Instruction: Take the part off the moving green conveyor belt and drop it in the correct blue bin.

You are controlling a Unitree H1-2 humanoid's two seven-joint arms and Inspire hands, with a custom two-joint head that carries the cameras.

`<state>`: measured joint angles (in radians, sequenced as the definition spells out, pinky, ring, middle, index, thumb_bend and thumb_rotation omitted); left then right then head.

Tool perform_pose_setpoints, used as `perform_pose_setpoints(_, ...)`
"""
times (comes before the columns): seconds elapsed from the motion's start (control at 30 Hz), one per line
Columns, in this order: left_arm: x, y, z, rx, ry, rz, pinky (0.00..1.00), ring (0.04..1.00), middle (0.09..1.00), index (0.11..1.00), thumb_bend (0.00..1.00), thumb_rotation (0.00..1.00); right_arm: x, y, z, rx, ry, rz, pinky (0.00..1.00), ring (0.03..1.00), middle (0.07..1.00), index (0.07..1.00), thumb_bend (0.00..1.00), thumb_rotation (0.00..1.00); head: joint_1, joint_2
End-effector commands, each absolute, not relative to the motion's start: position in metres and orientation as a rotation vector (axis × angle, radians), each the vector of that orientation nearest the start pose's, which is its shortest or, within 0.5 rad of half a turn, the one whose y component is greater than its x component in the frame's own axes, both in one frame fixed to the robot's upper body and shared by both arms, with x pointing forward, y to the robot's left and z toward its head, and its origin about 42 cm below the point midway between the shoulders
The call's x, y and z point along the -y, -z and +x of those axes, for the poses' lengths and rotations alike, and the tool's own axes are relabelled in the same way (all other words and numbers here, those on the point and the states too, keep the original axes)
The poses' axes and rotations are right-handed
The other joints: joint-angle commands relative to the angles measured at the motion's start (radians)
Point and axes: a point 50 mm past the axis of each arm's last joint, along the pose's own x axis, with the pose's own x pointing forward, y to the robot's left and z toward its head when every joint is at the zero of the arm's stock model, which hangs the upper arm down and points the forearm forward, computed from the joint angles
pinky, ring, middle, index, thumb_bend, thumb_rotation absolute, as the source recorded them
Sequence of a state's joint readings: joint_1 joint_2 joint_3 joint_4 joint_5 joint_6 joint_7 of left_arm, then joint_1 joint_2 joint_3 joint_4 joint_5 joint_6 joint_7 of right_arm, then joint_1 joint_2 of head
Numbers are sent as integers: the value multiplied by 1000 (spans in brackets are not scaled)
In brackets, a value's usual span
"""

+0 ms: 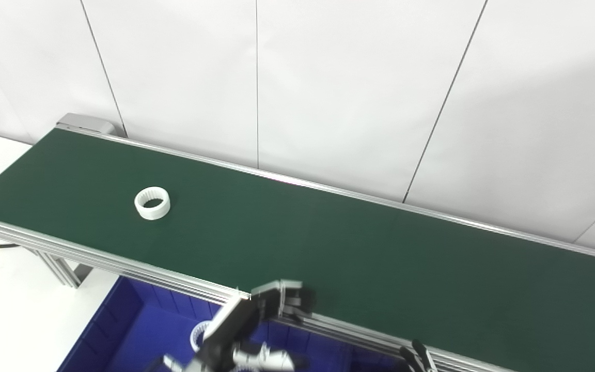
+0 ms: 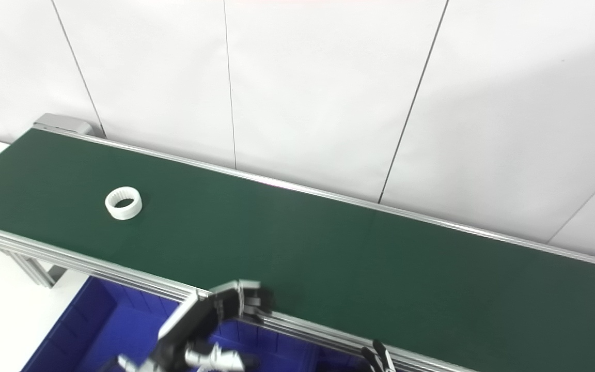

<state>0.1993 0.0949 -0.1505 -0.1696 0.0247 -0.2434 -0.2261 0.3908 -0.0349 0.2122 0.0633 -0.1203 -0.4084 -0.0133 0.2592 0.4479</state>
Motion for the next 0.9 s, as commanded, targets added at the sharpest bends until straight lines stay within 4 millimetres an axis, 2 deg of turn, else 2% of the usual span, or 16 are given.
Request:
perform_pose_setpoints(0.0, -198, -137, 233, 327, 338, 151, 557, 652, 699, 703, 961, 233, 177, -36, 138, 57, -144, -60, 769, 854, 899, 961, 188, 869, 0, 1)
perform_pose_setpoints(0.2, -203, -176, 266, 407, 322, 212, 583, 678, 723, 730, 924, 213, 176, -36, 139, 57, -140, -63, 773, 854, 898, 959, 195, 884, 2, -1)
perform_pose_setpoints(0.37, -214, -199, 293, 435, 308, 321, 630, 730, 785, 782, 852, 280, 175, -35, 139, 56, -140, -63, 778, 859, 900, 959, 194, 886, 4, 1)
perform_pose_setpoints(0.5, -222, -211, 315, 432, 298, 454, 640, 738, 798, 799, 837, 286, 176, -35, 140, 57, -143, -63, 772, 859, 901, 958, 192, 898, 5, 3)
perform_pose_setpoints(0.63, -229, -219, 338, 430, 306, 566, 638, 741, 786, 789, 837, 241, 175, -35, 141, 57, -141, -57, 774, 861, 900, 957, 183, 899, 6, 6)
perform_pose_setpoints(0.73, -231, -222, 347, 407, 320, 626, 647, 750, 794, 796, 838, 224, 176, -35, 142, 57, -140, -56, 773, 861, 899, 958, 183, 893, 6, 9)
perform_pose_setpoints(0.8, -231, -225, 351, 376, 327, 699, 694, 764, 816, 805, 844, 189, 176, -35, 142, 57, -138, -57, 766, 857, 897, 957, 200, 890, 7, 11)
perform_pose_setpoints(0.87, -232, -226, 355, 349, 329, 762, 691, 764, 807, 792, 881, 142, 176, -35, 142, 58, -139, -56, 764, 856, 895, 956, 210, 889, 7, 11)
